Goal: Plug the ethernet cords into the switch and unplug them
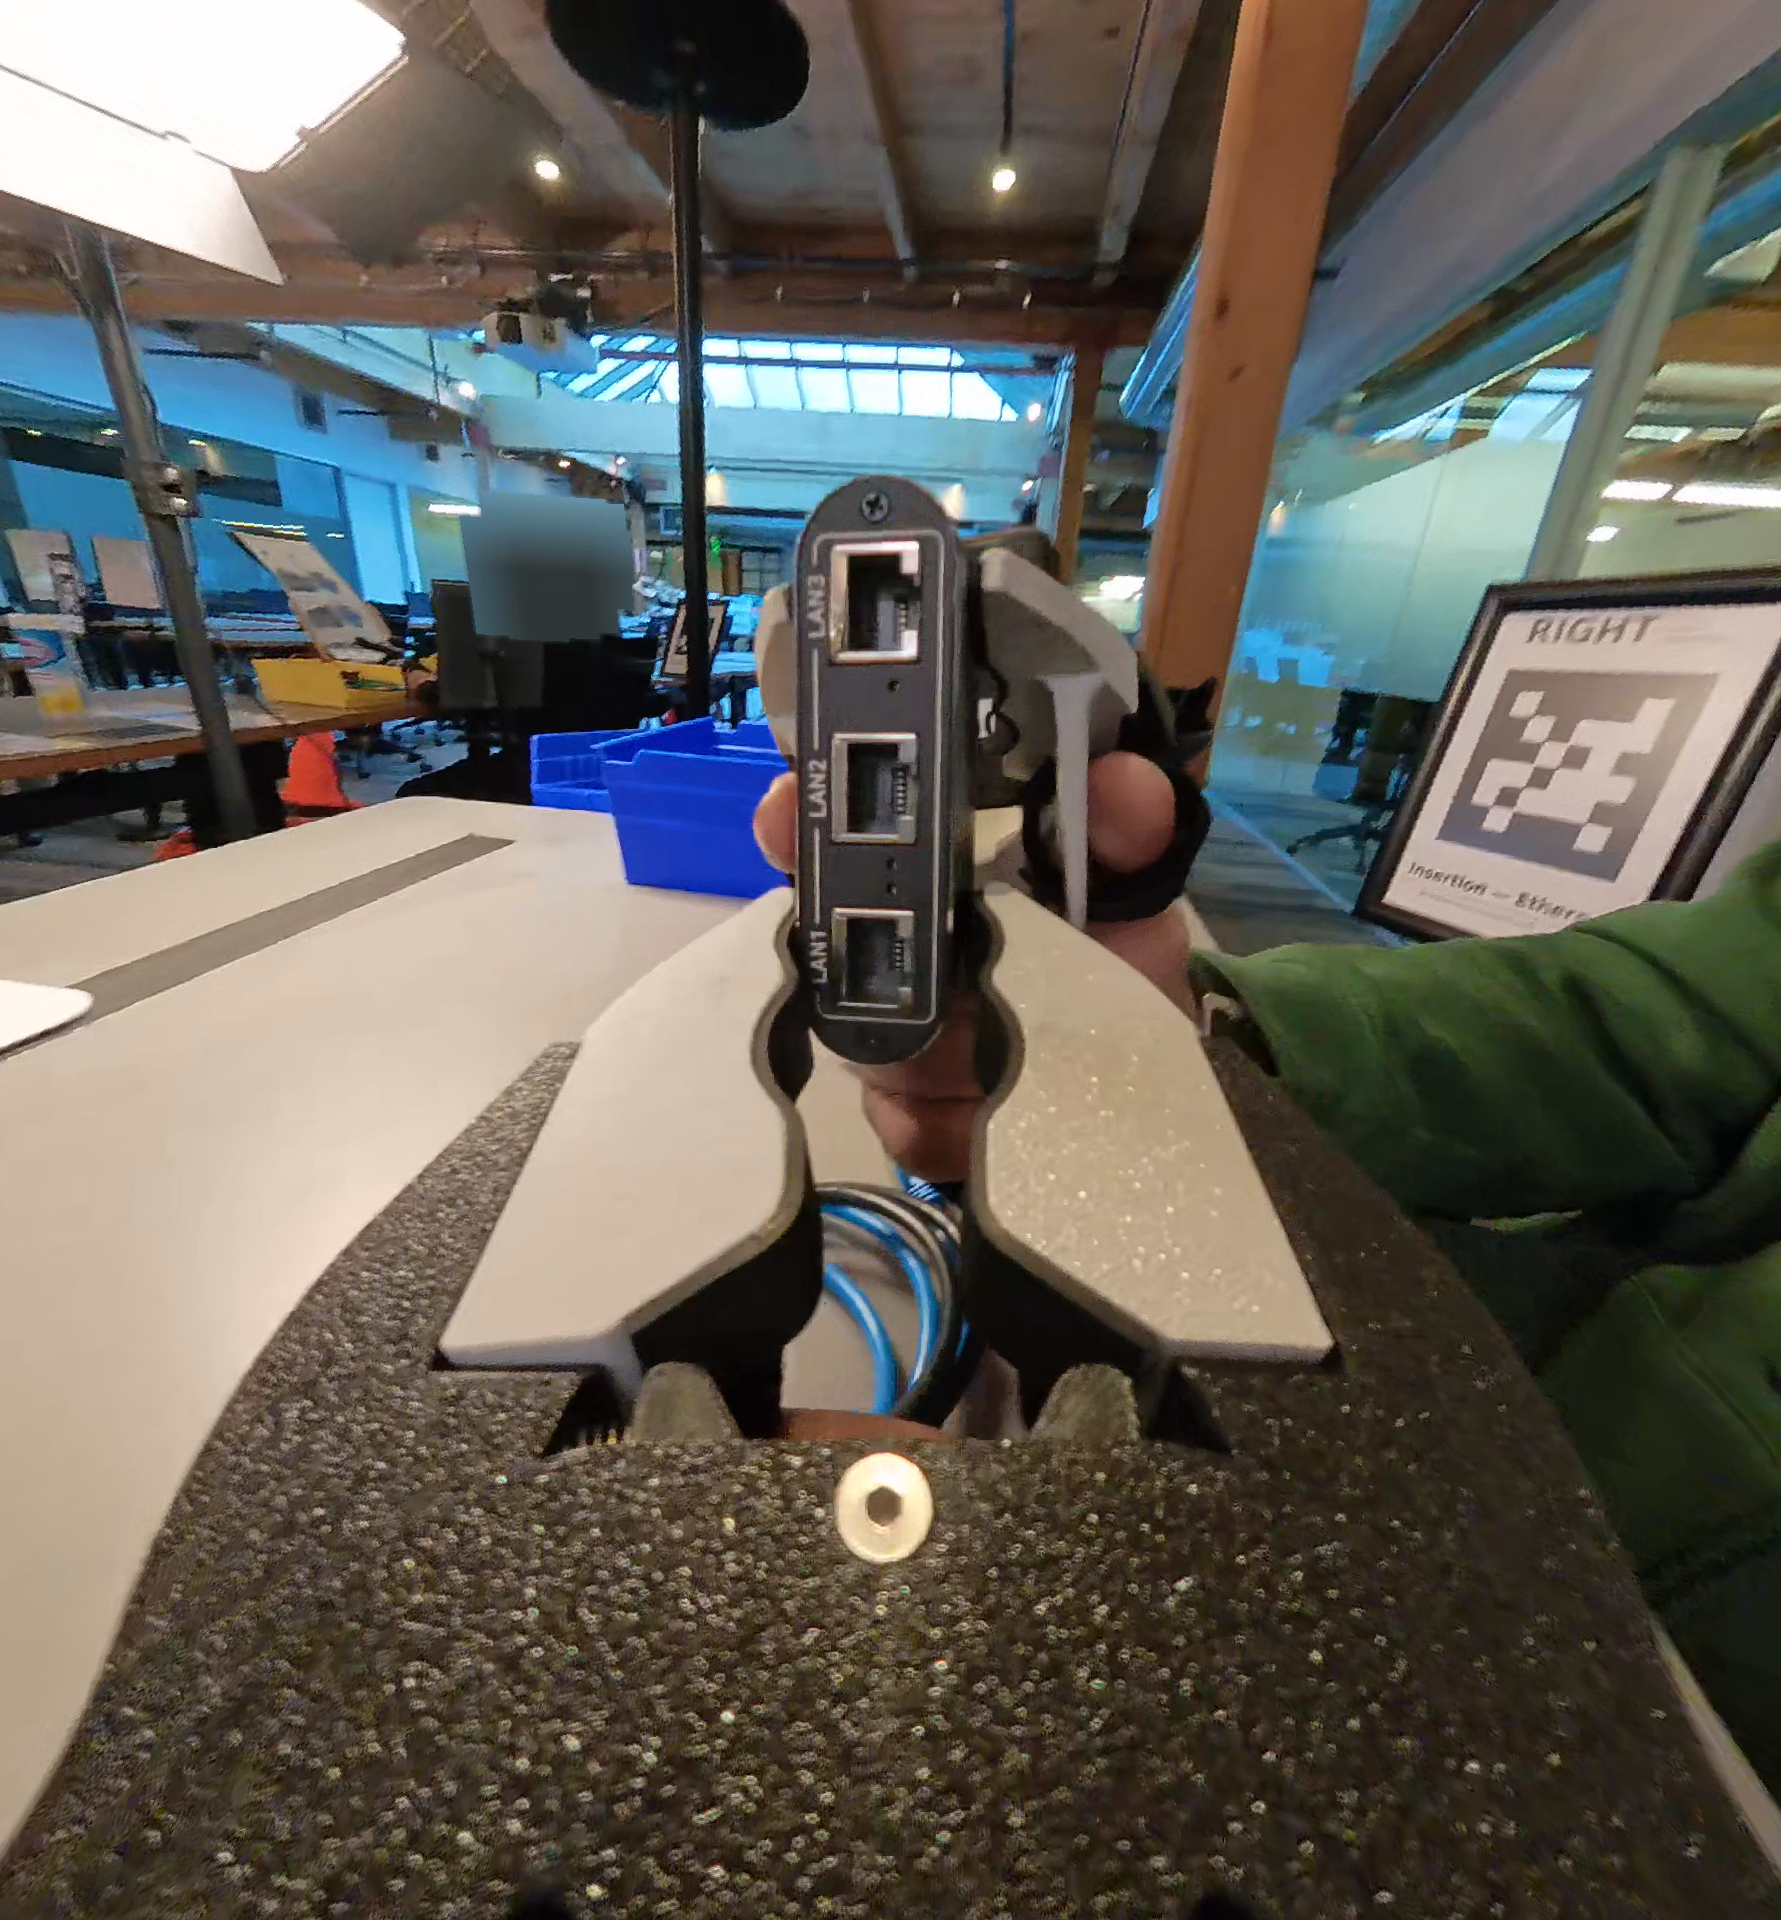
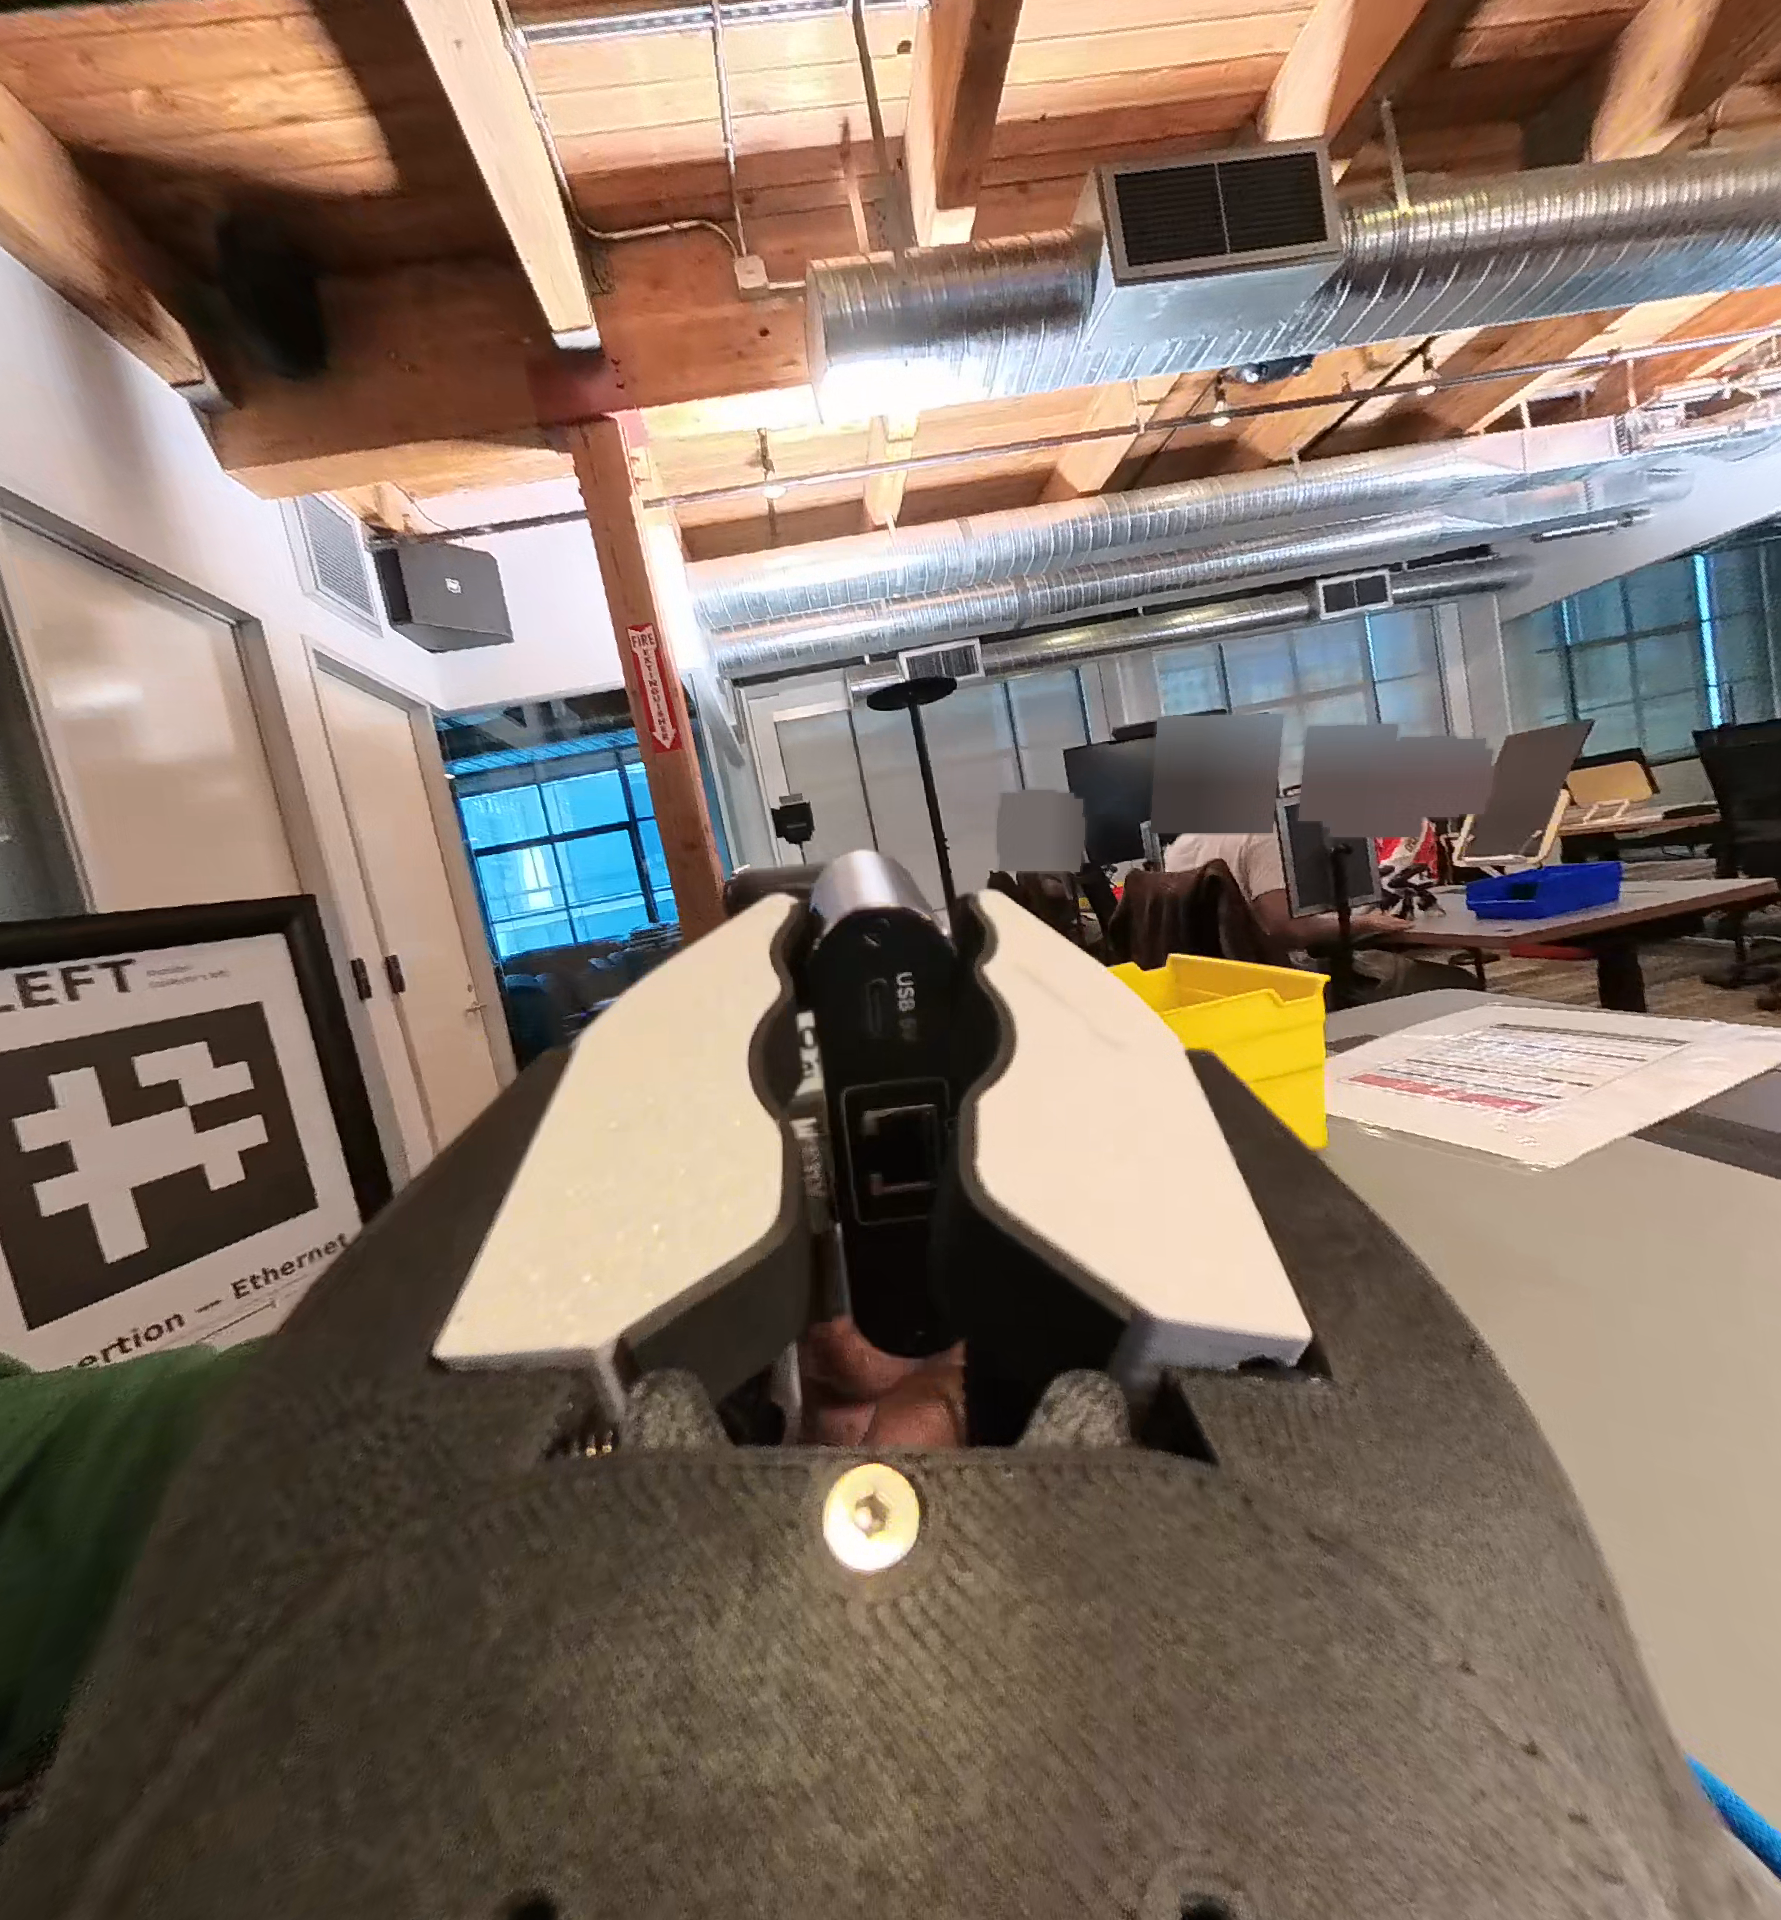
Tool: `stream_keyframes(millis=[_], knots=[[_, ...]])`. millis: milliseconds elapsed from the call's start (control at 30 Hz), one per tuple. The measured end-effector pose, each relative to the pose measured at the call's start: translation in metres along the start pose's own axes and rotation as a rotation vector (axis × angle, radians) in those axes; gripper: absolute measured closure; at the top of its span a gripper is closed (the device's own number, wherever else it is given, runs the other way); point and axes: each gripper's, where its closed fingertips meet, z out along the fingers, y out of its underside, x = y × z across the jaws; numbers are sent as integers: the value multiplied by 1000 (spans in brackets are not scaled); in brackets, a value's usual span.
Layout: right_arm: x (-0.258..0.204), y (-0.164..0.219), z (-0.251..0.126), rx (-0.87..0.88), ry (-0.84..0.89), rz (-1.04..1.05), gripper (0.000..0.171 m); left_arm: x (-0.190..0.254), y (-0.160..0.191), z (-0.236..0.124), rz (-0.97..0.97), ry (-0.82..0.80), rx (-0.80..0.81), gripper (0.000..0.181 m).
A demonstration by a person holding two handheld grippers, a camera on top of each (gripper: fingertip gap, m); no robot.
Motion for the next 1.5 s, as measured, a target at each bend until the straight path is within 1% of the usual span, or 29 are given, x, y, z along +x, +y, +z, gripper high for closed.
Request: stream_keyframes(millis=[67,133,167,233,333,367,467,533,600,667,767,867,933,1033,1067,1133,1200,1300,1400,1467,1500], knots=[[8,2,-1,-22,36,23,142,-9,1,-4,59,-68,-35,155],[25,3,-4,-55,139,8,133,-23,1,-9,158,-192,-78,155],[33,4,-7,-76,193,-17,132,-30,0,-13,202,-251,-95,155],[48,7,-13,-135,294,-89,136,-41,-3,-19,279,-351,-120,155],[57,12,-19,-245,390,-278,138,-54,-8,-29,404,-495,-159,155],[57,14,-19,-283,399,-351,138,-56,-9,-31,435,-521,-172,156],[55,23,-20,-426,402,-604,132,-61,-6,-34,540,-578,-245,155],[54,30,-23,-511,405,-774,127,-63,1,-35,640,-598,-327,155],[52,35,-26,-571,393,-893,122,-60,10,-32,771,-592,-407,155],[50,38,-29,-613,389,-986,118,-54,19,-26,868,-548,-464,155],[53,49,-37,-725,378,-1110,112,-46,34,-18,957,-480,-536,155],[53,63,-47,-828,336,-1181,113,-40,47,-13,1020,-420,-597,155],[49,69,-52,-863,304,-1194,118,-36,51,-11,1043,-394,-609,155],[50,75,-63,-936,302,-1179,132,-28,53,-8,1047,-347,-596,155],[51,77,-67,-967,307,-1176,135,-25,54,-7,1046,-338,-591,155],[49,74,-71,-972,327,-1167,138,-23,50,-5,1029,-346,-561,155],[42,65,-72,-925,362,-1143,140,-17,39,0,985,-358,-476,152],[31,43,-75,-801,429,-1070,142,-8,8,0,892,-410,-295,148],[15,23,-83,-658,465,-934,145,-1,-19,-10,674,-498,-122,143],[-1,18,-87,-576,435,-800,146,7,-24,-16,437,-522,-13,138],[-11,16,-87,-534,406,-738,145,16,-26,-15,319,-493,56,136]])
